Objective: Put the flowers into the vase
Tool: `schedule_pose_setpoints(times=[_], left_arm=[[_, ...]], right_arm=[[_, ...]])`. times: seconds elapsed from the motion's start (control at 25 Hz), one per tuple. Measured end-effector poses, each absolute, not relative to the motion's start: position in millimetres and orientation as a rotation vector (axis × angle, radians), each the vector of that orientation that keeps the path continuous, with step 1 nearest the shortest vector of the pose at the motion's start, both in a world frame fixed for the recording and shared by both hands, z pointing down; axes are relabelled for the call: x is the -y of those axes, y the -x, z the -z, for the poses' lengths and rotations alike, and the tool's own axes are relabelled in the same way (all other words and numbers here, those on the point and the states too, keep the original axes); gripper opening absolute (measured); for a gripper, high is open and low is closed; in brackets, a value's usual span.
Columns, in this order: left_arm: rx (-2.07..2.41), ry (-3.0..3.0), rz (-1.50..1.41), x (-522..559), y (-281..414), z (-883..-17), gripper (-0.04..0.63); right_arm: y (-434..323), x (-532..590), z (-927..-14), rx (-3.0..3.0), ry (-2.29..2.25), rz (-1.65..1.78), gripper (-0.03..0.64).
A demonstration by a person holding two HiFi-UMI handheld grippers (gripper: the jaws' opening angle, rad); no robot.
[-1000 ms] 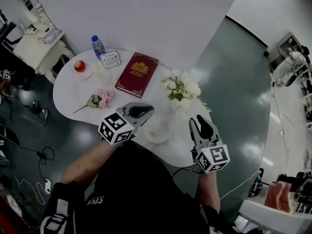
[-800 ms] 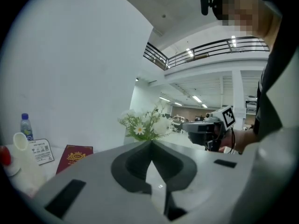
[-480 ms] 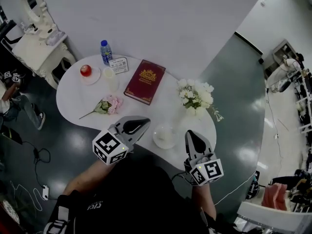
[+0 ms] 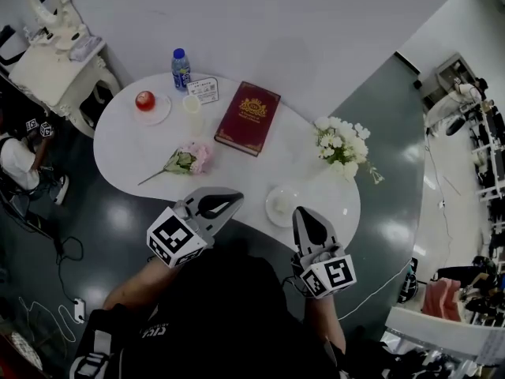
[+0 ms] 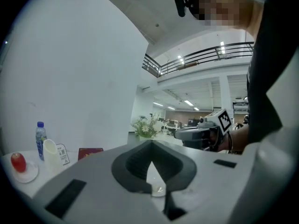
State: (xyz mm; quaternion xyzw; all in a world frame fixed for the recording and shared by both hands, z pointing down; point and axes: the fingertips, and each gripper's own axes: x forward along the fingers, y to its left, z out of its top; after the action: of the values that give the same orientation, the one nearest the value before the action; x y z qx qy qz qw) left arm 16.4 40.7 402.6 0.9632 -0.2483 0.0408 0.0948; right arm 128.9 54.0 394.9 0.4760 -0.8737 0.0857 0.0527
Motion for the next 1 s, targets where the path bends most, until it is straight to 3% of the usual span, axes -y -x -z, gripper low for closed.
schedule_pose_setpoints(times=[0.48, 1.0], left_arm=[[0.938, -2.812, -0.082, -26, -4, -400, 0.012], [1.058, -2.695, -0.231, -13, 18, -427, 0.011]], right_arm=[[-143, -48, -402, 2.685, -1.397, -0.333, 0.028], [-115, -33, -419, 2.853, -1.168, -0.449, 0.028]])
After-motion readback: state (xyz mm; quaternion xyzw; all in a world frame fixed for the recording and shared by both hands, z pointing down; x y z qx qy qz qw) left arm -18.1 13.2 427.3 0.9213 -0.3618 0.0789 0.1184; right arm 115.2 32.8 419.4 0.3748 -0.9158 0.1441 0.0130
